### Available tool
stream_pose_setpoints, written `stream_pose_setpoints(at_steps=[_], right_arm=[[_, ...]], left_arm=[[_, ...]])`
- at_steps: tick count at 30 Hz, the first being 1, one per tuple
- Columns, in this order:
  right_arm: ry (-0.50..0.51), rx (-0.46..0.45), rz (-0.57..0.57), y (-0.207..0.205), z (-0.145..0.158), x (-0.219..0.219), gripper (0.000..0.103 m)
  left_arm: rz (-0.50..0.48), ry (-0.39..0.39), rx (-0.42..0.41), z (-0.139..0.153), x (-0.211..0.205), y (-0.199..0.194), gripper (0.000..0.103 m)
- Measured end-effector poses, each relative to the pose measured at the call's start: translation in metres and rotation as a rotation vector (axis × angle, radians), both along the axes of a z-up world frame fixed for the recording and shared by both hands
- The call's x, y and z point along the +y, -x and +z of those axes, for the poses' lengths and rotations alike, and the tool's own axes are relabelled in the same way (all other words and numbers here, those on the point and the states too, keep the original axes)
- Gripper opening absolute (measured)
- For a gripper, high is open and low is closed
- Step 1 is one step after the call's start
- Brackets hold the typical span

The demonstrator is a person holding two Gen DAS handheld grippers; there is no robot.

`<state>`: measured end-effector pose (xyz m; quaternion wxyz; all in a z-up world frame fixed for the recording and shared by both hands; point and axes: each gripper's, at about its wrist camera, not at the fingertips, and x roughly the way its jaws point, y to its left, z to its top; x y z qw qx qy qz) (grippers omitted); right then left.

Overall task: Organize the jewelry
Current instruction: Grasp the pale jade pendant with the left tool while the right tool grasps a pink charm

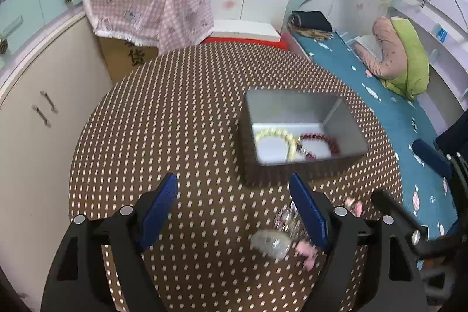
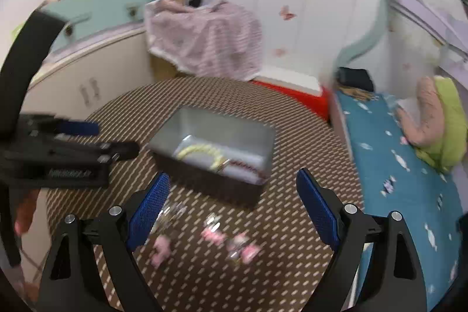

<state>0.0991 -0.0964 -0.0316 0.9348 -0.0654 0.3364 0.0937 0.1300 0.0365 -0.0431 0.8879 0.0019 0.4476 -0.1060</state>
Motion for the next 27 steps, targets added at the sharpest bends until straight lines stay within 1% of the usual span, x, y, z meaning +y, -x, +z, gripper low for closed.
stream_pose_setpoints(at_steps=[5,7,10,12,16,18,19,23,24,27], right_arm=[[-0.026,0.095,0.074,0.019,-0.033,0.016,0.085],[-0.029,0.113,0.129,0.026,-0.044,0.024,0.083],[-0.002,0.124,0.162,0.032,-0.057,0.033,0.072],[-0.027,0.153,0.167,0.030,-0.064,0.032,0.058],[-0.039,0.186,0.150,0.025,-0.078,0.031,0.053],[-0.052,0.203,0.154,0.024,-0.084,0.030,0.044],[-0.057,0.213,0.156,0.023,-0.087,0.030,0.042],[-0.036,0.194,0.161,0.026,-0.092,0.031,0.040],[-0.042,0.196,0.164,0.026,-0.092,0.031,0.034],[-0.054,0.198,0.189,0.027,-0.091,0.033,0.020]], left_arm=[[0.020,-0.005,0.048,-0.020,0.015,0.018,0.077],[0.032,-0.011,0.071,-0.029,0.021,0.025,0.077],[0.067,-0.009,0.098,-0.040,0.030,0.032,0.077],[0.075,-0.012,0.112,-0.045,0.033,0.036,0.077],[0.087,-0.005,0.128,-0.052,0.037,0.044,0.077],[0.083,0.002,0.138,-0.054,0.037,0.048,0.077],[0.081,0.004,0.141,-0.057,0.037,0.050,0.077],[0.077,0.012,0.160,-0.063,0.033,0.055,0.077],[0.075,0.013,0.164,-0.064,0.032,0.056,0.077],[0.062,0.010,0.160,-0.064,0.025,0.059,0.077]])
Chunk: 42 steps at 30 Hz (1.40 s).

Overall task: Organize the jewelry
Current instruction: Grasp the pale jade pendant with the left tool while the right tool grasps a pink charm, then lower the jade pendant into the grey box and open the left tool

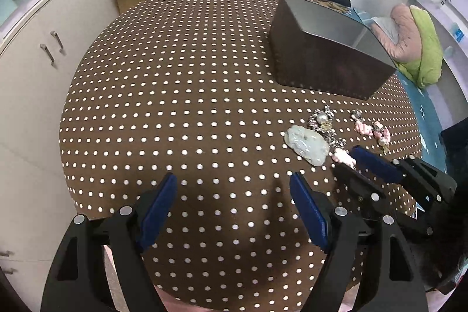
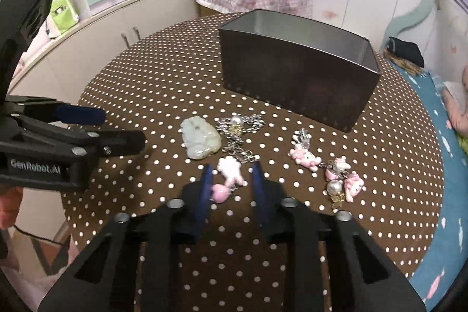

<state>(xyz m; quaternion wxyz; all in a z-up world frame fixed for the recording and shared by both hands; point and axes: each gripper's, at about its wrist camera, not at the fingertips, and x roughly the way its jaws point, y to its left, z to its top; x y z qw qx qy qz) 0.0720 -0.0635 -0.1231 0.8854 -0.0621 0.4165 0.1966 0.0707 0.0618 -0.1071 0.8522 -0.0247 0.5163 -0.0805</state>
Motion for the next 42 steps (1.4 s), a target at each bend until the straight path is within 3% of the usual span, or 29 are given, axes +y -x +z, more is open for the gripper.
stream_pose_setpoints(at_steps=[2,14,20,22,23,24,25,29,42], right_arm=[[-0.003,-0.002,0.014,0.000,0.000,0.002,0.016],[-0.052,-0.056,-0.103,-0.007,0.026,-0.030,0.015],[-0.070,-0.078,-0.149,-0.008,0.038,-0.052,0.015],[-0.068,-0.082,-0.163,-0.009,0.038,-0.054,0.015],[-0.066,-0.084,-0.163,-0.009,0.039,-0.056,0.015],[-0.063,-0.087,-0.163,-0.009,0.039,-0.057,0.015],[-0.060,-0.090,-0.167,-0.008,0.040,-0.057,0.015],[-0.059,-0.096,-0.189,-0.011,0.040,-0.056,0.015],[-0.071,-0.118,-0.184,-0.021,0.053,-0.048,0.015]], left_arm=[[-0.010,0.000,-0.003,0.000,-0.004,0.001,0.077],[-0.065,-0.007,-0.019,0.001,-0.046,-0.019,0.085],[-0.092,-0.072,-0.043,-0.010,-0.071,-0.035,0.089],[-0.112,-0.075,-0.078,-0.010,-0.076,-0.035,0.081],[-0.118,-0.090,-0.097,-0.010,-0.077,-0.034,0.071],[-0.131,-0.098,-0.110,-0.008,-0.079,-0.033,0.051],[-0.132,-0.085,-0.112,-0.006,-0.079,-0.033,0.042],[-0.154,0.042,-0.067,-0.004,-0.070,-0.036,0.041],[-0.121,0.053,-0.105,0.011,-0.041,-0.027,0.041]])
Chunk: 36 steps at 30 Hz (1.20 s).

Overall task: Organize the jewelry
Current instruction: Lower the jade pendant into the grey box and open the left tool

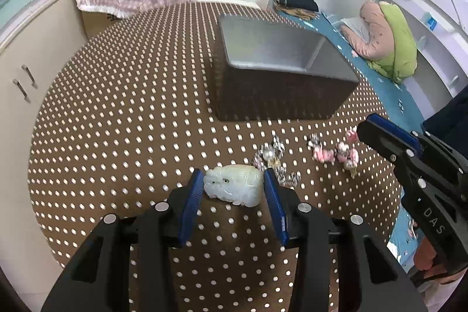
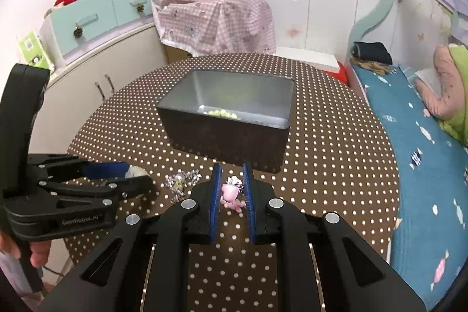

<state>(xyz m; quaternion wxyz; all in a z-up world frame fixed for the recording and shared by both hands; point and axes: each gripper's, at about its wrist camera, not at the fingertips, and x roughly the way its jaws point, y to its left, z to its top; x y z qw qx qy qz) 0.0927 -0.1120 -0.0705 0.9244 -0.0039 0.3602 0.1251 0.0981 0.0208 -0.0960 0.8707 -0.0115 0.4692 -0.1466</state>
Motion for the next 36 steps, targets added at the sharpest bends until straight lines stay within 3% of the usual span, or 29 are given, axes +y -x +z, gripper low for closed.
stream_pose_setpoints(at_steps=[10,24,36], right_arm=[[-0.014,-0.023,0.000,-0.014,0.015,0.011,0.015],[-0.010,-0.086,-0.032,-0.043,0.048,0.010,0.015],[-0.017,-0.064,-0.066,-0.076,0.039,0.009,0.016]], left_arm=[[0.013,0.021,-0.060,0.033,0.006,-0.018,0.041],[-0.037,0.043,-0.190,0.085,-0.017,-0.045,0.041],[-0.045,0.056,-0.169,0.078,-0.028,-0.075,0.041]])
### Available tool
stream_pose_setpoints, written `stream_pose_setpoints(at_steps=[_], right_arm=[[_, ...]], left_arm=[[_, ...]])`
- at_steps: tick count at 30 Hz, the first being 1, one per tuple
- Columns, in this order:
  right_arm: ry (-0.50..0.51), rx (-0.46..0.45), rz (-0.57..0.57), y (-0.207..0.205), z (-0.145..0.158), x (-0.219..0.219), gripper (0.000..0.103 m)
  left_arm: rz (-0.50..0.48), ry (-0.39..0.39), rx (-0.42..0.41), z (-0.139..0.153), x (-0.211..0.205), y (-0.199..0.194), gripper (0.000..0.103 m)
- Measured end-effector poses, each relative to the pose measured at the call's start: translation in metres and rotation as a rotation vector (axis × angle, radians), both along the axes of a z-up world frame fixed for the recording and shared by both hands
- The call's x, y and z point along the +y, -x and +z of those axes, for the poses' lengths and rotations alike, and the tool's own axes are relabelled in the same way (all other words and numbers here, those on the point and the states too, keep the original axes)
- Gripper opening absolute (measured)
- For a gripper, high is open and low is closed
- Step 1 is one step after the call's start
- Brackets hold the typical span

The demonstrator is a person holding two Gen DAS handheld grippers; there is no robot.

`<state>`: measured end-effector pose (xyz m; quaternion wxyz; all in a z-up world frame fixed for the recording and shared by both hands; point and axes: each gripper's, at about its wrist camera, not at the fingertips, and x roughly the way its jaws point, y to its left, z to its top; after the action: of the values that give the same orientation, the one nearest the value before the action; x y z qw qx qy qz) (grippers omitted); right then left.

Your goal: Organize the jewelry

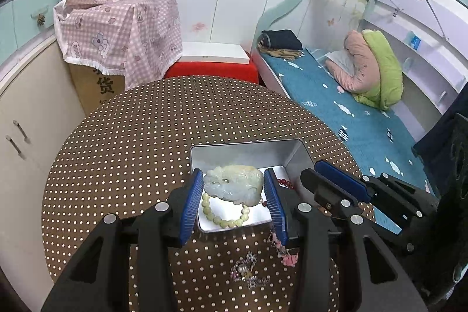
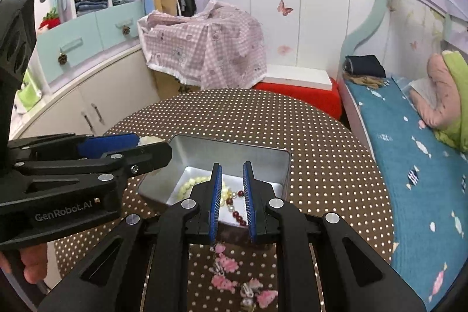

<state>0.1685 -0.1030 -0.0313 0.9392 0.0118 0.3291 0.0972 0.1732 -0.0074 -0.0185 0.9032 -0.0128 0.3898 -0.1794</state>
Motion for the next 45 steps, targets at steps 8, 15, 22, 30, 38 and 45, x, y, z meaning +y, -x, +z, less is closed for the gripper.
stream_pose_setpoints(at_steps=[8,15,22,30,38,45], right_arm=[[0.031,0.005,-0.063,0.014,-0.006,-0.005,0.081],[-0.012,0.088,-0.011,0.048,-0.046,-0.007,0.076],[0.015,0.197,0.003,0.024,-0.095,0.002,0.043],[-0.024,0.196,0.018,0.030,-0.096,0.000,0.023],[-0.061,0.129,-0.014,0.040,-0.058,-0.021,0.023],[-0.168,0.063,-0.004,0.037,-0.019,-0.041,0.023]], left_arm=[[0.013,-0.004,0.025,-0.010,0.001,-0.016,0.041],[0.018,0.001,0.033,-0.015,0.007,-0.012,0.041],[0.018,0.002,0.043,-0.019,0.011,-0.001,0.041],[0.020,0.003,0.050,-0.021,0.014,0.007,0.041],[0.017,0.011,0.043,-0.018,0.013,0.013,0.041],[0.020,0.018,0.034,-0.013,0.013,0.013,0.041]])
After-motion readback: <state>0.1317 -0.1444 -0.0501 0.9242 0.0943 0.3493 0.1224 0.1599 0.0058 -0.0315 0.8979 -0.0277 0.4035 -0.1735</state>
